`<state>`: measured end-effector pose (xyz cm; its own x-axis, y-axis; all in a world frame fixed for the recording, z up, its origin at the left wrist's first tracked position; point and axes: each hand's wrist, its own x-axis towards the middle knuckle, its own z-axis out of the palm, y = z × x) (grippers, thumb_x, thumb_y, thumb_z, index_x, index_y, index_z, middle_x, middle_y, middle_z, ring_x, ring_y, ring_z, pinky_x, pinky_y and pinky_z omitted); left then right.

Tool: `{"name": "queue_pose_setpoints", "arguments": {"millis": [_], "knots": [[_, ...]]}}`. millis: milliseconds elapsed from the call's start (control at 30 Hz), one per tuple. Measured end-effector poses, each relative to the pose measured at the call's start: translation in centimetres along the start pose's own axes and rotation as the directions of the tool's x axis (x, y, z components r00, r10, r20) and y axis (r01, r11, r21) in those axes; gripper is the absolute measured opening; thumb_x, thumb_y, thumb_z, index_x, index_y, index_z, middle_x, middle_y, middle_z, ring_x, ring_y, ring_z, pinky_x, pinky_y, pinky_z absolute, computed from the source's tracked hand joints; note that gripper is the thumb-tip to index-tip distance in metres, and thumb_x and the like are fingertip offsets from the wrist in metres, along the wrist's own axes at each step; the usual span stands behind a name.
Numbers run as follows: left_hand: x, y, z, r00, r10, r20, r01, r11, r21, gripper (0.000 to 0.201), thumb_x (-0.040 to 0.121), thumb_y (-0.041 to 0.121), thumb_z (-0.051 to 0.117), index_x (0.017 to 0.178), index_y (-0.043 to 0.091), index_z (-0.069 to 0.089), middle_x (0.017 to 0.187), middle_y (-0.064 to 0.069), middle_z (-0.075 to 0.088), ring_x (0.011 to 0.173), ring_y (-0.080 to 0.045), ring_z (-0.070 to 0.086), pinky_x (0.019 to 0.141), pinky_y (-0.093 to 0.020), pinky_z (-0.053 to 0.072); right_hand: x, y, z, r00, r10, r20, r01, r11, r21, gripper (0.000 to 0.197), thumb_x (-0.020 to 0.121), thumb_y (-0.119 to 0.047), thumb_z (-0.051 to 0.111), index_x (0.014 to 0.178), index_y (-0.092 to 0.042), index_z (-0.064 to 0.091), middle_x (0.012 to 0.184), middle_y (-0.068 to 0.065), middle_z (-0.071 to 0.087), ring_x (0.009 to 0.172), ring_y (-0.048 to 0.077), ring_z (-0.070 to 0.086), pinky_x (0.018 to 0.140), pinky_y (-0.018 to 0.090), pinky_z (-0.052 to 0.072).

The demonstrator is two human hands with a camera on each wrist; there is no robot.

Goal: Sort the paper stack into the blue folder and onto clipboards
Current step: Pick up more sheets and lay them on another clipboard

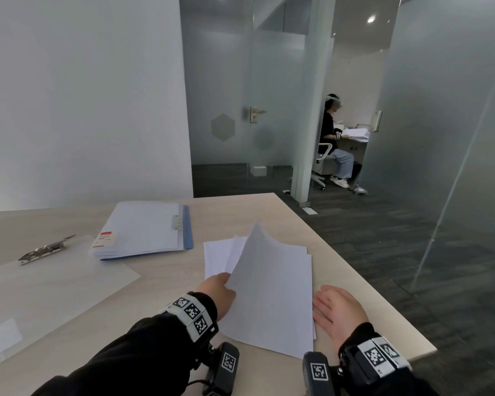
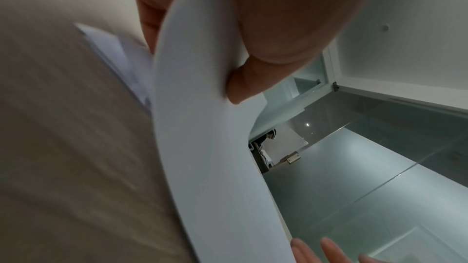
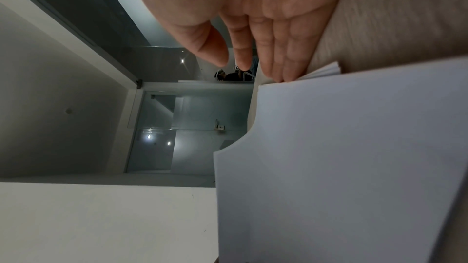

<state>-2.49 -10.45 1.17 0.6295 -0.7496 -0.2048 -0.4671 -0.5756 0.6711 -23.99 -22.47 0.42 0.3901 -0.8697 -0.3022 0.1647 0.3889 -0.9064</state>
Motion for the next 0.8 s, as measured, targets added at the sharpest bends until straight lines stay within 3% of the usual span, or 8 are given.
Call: {"name": "queue_pose_setpoints", "arguments": {"millis": [167, 267, 367, 467, 567, 633, 700, 800], "knots": [[-1.2, 0.1, -1.1, 0.997, 0.028, -0.071, -0.039, 0.985, -0.168, 0.039, 0.087, 0.010, 0.049, 0.121, 0.022, 0.063, 0.099, 0.000, 0.068, 0.085, -0.019, 0.064, 0.063, -0.019, 0.047, 0.0, 0.1, 0.1, 1.000, -0.004, -0.007, 0.003, 1.000, -0.021, 0.027, 0.097, -0.006, 0.047, 0.124, -0.004, 0.053, 0.098, 0.008, 0.062, 0.110, 0.028, 0.059, 0.097, 0.042, 0.048], [-1.8, 0.4, -1.5, 0.997, 0.051, -0.056, -0.059, 0.988, -0.145, 0.037, 0.083, 0.007, 0.048, 0.110, 0.022, 0.069, 0.094, 0.001, 0.070, 0.083, -0.019, 0.066, 0.068, -0.024, 0.053, -0.3, -0.1, 0.2, 1.000, -0.003, 0.007, 0.003, 1.000, -0.026, 0.023, 0.098, -0.006, 0.045, 0.120, -0.006, 0.052, 0.093, 0.005, 0.062, 0.097, 0.023, 0.061, 0.093, 0.040, 0.047], [-2.5, 0.6, -1.6, 0.991, 0.105, -0.077, -0.115, 0.985, -0.131, 0.037, 0.081, 0.008, 0.047, 0.104, 0.024, 0.071, 0.096, 0.001, 0.072, 0.087, -0.018, 0.068, 0.079, -0.029, 0.056, -0.2, 0.2, 0.2, 1.000, -0.007, -0.029, 0.005, 0.999, -0.050, 0.028, 0.098, -0.007, 0.046, 0.125, -0.008, 0.053, 0.107, 0.010, 0.060, 0.110, 0.027, 0.056, 0.093, 0.043, 0.050], [-3.4, 1.0, -1.8, 0.974, 0.192, -0.122, -0.217, 0.944, -0.249, 0.037, 0.082, 0.009, 0.047, 0.095, 0.035, 0.071, 0.092, 0.010, 0.072, 0.085, -0.012, 0.067, 0.075, -0.027, 0.054, -0.2, 0.2, 0.1, 0.994, -0.062, -0.086, 0.051, 0.990, -0.130, 0.037, 0.094, -0.012, 0.054, 0.131, -0.017, 0.052, 0.122, 0.010, 0.056, 0.109, 0.021, 0.055, 0.093, 0.046, 0.053], [-4.3, 1.0, -2.6, 0.952, 0.237, -0.196, -0.298, 0.867, -0.399, 0.038, 0.082, 0.008, 0.053, 0.085, 0.042, 0.071, 0.086, 0.014, 0.074, 0.083, -0.012, 0.069, 0.073, -0.026, 0.054, -0.3, -0.4, 0.5, 0.992, -0.125, -0.026, 0.118, 0.973, -0.196, 0.058, 0.091, -0.020, 0.062, 0.144, -0.022, 0.038, 0.129, 0.003, 0.054, 0.109, 0.017, 0.053, 0.104, 0.044, 0.044], [-4.4, 0.5, -3.2, 0.940, 0.241, -0.240, -0.334, 0.792, -0.511, 0.044, 0.079, 0.008, 0.060, 0.100, 0.046, 0.067, 0.095, 0.010, 0.076, 0.090, -0.017, 0.071, 0.080, -0.032, 0.056, -0.1, -0.6, 1.0, 0.995, -0.092, 0.041, 0.096, 0.990, -0.106, 0.062, 0.087, -0.022, 0.067, 0.143, -0.023, 0.040, 0.125, 0.005, 0.063, 0.108, 0.020, 0.059, 0.104, 0.047, 0.043], [-4.2, -0.4, -3.9, 0.955, 0.211, -0.210, -0.297, 0.728, -0.618, 0.062, 0.070, 0.010, 0.067, 0.121, 0.044, 0.056, 0.106, 0.002, 0.075, 0.096, -0.024, 0.071, 0.085, -0.043, 0.056, 0.0, -0.9, 1.7, 0.992, -0.042, 0.122, 0.041, 0.999, 0.011, 0.046, 0.087, -0.019, 0.068, 0.131, -0.017, 0.056, 0.114, 0.012, 0.072, 0.105, 0.032, 0.066, 0.097, 0.050, 0.049], [-3.9, -1.8, -4.6, 0.995, 0.086, -0.049, -0.095, 0.693, -0.715, 0.062, 0.063, 0.007, 0.068, 0.122, 0.021, 0.061, 0.108, -0.014, 0.073, 0.099, -0.037, 0.068, 0.090, -0.054, 0.053, -0.3, -1.1, 3.0, 0.980, 0.002, 0.199, -0.006, 1.000, 0.019, 0.028, 0.090, -0.009, 0.062, 0.117, -0.006, 0.067, 0.109, 0.021, 0.073, 0.102, 0.041, 0.068, 0.090, 0.052, 0.052]]}}
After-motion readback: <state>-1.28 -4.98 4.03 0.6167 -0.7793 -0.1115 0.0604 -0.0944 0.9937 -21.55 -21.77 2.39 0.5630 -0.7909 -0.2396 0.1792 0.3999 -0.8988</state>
